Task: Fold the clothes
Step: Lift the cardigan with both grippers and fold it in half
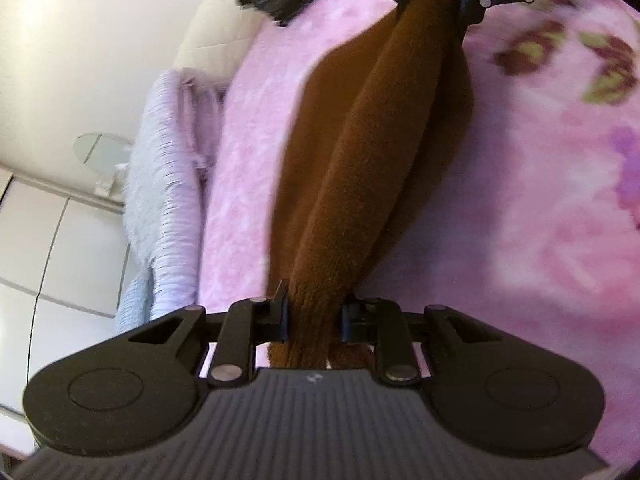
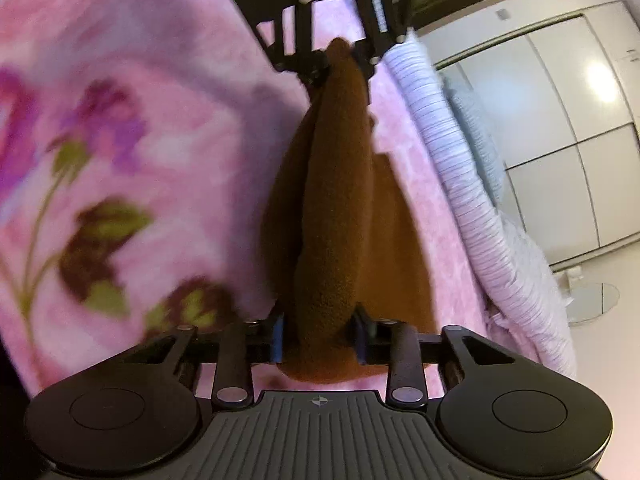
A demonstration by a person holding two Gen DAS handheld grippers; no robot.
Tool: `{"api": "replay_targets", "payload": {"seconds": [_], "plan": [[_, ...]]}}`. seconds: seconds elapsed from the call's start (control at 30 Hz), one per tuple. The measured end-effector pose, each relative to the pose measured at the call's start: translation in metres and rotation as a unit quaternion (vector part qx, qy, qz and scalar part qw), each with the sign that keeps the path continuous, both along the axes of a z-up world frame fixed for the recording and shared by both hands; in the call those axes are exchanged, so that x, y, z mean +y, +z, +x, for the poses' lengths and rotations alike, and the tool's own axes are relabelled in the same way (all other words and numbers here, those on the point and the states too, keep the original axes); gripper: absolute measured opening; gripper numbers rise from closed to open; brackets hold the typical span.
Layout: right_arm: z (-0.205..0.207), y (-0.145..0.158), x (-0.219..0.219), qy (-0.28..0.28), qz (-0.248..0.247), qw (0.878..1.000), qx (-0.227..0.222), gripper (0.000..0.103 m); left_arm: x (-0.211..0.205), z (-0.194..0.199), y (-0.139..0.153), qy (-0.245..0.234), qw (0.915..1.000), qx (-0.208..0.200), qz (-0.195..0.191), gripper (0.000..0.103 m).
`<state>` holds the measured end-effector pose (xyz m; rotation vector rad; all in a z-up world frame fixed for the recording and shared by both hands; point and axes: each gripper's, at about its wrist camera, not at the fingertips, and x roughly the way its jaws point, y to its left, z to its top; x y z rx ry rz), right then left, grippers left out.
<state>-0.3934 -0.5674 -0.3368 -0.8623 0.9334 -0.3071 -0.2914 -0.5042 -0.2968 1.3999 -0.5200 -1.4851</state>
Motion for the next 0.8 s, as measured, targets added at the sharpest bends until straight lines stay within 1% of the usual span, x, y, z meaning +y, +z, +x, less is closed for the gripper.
{"api": "replay_targets", "payload": {"seconds": [0.13, 0.23, 0.3, 0.33, 0.37, 0.43, 0.47, 0.53, 0.6, 0.67, 0.7, 0.73, 0.77, 0.8], "plan": [[0.019, 0.044, -0.021, 0.029, -0.023, 0.998, -0.041, 0.027, -0.009, 0.028, 0.032, 0.037, 0.9988, -0.001, -0.031, 0.019], [0.043, 0.08, -0.031, 0.061, -0.041, 0.994, -0.077, 0.026, -0.001, 0.049, 0.064, 0.086, 0.9946, -0.007, -0.057, 0.019], [0.055, 0.096, -0.027, 0.089, -0.048, 0.99, -0.098, 0.026, 0.018, 0.056, 0.085, 0.114, 0.9908, -0.011, -0.073, 0.019], [0.057, 0.1, -0.022, 0.104, -0.048, 0.988, -0.102, 0.026, 0.034, 0.055, 0.091, 0.124, 0.9895, -0.015, -0.073, 0.019], [0.05, 0.092, -0.012, 0.118, -0.037, 0.988, -0.092, 0.026, 0.053, 0.051, 0.094, 0.131, 0.9889, -0.019, -0.067, 0.019], [0.035, 0.076, 0.008, 0.147, -0.014, 0.987, -0.07, 0.027, 0.093, 0.038, 0.09, 0.137, 0.9899, -0.007, -0.033, 0.018], [0.028, 0.068, 0.018, 0.161, -0.003, 0.985, -0.059, 0.027, 0.116, 0.029, 0.081, 0.133, 0.9911, 0.003, -0.002, 0.019], [0.013, 0.052, 0.038, 0.189, 0.02, 0.981, -0.037, 0.027, 0.152, 0.005, 0.054, 0.115, 0.9917, 0.015, 0.054, 0.019], [-0.001, 0.036, 0.058, 0.217, 0.043, 0.975, -0.015, 0.027, 0.185, -0.02, 0.024, 0.098, 0.9892, 0.029, 0.105, 0.019], [-0.016, 0.02, 0.078, 0.241, 0.064, 0.968, 0.006, 0.027, 0.202, -0.038, 0.001, 0.092, 0.9876, 0.039, 0.121, 0.021], [-0.024, 0.012, 0.083, 0.238, 0.066, 0.969, 0.012, 0.028, 0.207, -0.046, -0.007, 0.093, 0.987, 0.046, 0.123, 0.023], [-0.029, 0.007, 0.088, 0.234, 0.061, 0.97, 0.013, 0.029, 0.213, -0.048, -0.01, 0.095, 0.9873, 0.047, 0.118, 0.024], [-0.035, 0.002, 0.091, 0.23, 0.055, 0.972, 0.014, 0.034, 0.219, -0.05, -0.012, 0.099, 0.9874, 0.049, 0.114, 0.025], [-0.039, 0.002, 0.093, 0.222, 0.05, 0.974, 0.012, 0.037, 0.222, -0.047, -0.007, 0.106, 0.9866, 0.058, 0.109, 0.028]]}}
